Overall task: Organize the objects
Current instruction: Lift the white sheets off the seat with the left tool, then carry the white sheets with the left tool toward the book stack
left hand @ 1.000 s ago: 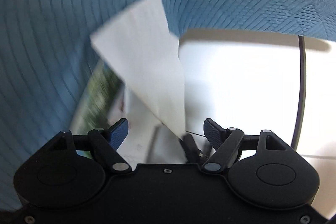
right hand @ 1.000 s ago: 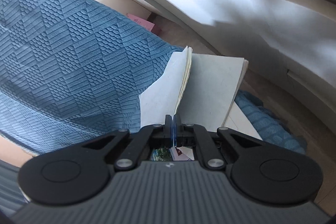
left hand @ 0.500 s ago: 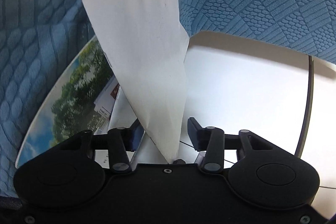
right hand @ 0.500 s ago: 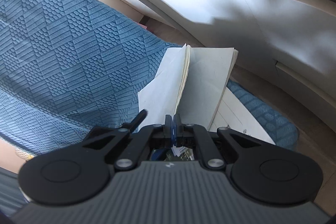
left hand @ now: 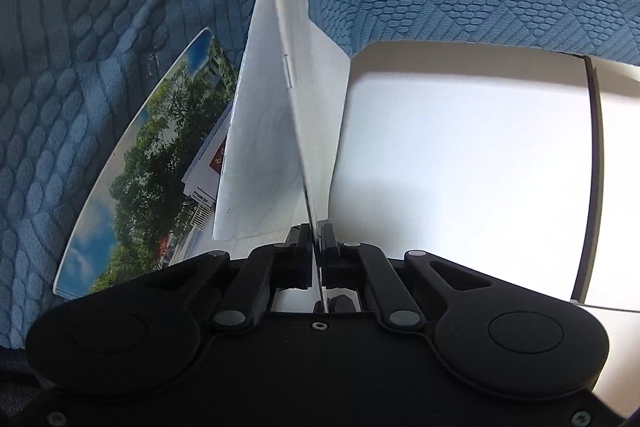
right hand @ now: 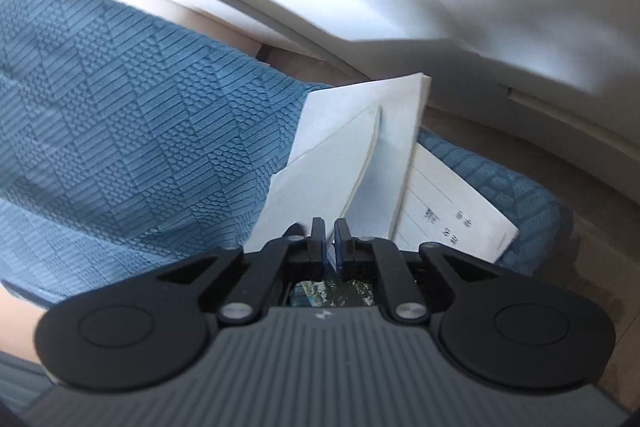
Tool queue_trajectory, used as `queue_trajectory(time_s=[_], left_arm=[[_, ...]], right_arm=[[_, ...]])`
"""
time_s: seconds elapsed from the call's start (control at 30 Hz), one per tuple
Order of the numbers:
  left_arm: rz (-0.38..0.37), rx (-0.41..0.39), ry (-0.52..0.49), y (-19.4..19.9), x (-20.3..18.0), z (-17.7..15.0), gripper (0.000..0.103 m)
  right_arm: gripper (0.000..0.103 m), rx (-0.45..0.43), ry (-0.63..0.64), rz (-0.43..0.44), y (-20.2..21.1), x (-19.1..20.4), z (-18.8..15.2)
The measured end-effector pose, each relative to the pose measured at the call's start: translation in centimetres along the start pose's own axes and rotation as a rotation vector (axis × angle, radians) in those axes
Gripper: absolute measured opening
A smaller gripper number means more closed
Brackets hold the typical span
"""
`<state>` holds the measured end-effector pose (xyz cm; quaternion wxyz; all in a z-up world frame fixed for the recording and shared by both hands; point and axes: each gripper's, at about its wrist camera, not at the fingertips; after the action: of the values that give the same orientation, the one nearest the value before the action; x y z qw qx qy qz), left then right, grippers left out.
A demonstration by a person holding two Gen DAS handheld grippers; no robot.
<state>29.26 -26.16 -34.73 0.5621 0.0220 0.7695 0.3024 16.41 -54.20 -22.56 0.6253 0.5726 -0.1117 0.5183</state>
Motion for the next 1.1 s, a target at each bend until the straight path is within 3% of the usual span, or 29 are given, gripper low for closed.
queue_trajectory(time_s=[0.07, 0.13, 0.17, 0.37, 0.57, 0.63, 0.67, 0.73, 0.8, 1.1], left_arm=[[-0.011, 0.009, 0.0, 0.8, -0.1, -0.1, 0.002], [-0.022, 0.016, 0.006, 1.6, -0.1, -0.2, 0.002], [-0.03, 0.02, 0.006, 2.0, -0.1, -0.2, 0.002], [-0.061, 0.043, 0.0, 4.9, -0.5, -0.8, 0.002], [-0.061, 0.079, -0.031, 7.1, -1.3, -1.6, 0.002], [-0.055, 0.083, -0.044, 7.7, -1.5, -2.1, 0.003], [-0.055, 0.086, -0.048, 8.1, -1.5, -2.3, 0.003], [-0.06, 0.087, -0.046, 9.0, -1.3, -2.7, 0.003], [-0.049, 0.087, -0.051, 9.8, -1.0, -2.9, 0.003], [-0.03, 0.089, -0.047, 14.9, -0.1, -3.2, 0.005]], right_arm=[[0.016, 0.0, -0.036, 0.02, 0.1, -0.6, 0.2], [0.053, 0.0, -0.072, 0.035, 0.2, -1.2, 0.5], [0.061, -0.007, -0.092, 0.042, 0.3, -1.5, 0.6], [0.064, 0.013, -0.174, 0.128, -0.8, -2.3, 0.9], [0.062, 0.034, -0.19, 0.137, -2.1, -1.6, 0.5], [0.058, 0.024, -0.167, 0.121, -2.1, -1.1, 0.2], [0.055, 0.019, -0.158, 0.11, -2.0, -0.9, 0.1], [0.032, 0.016, -0.144, 0.087, -2.0, -0.7, 0.0], [0.018, 0.03, -0.119, 0.049, -2.0, -0.4, -0.3], [0.006, 0.03, 0.057, 0.027, 0.8, 3.2, -2.8]])
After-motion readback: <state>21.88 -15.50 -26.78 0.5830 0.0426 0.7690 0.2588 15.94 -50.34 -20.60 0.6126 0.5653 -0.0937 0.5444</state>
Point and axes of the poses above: each gripper's, at about its wrist camera, not at the fingertips, and y roughly against the way its jaws point, x to its left, z to its top, and after that the axes turned 1 degree about -x, right-handed
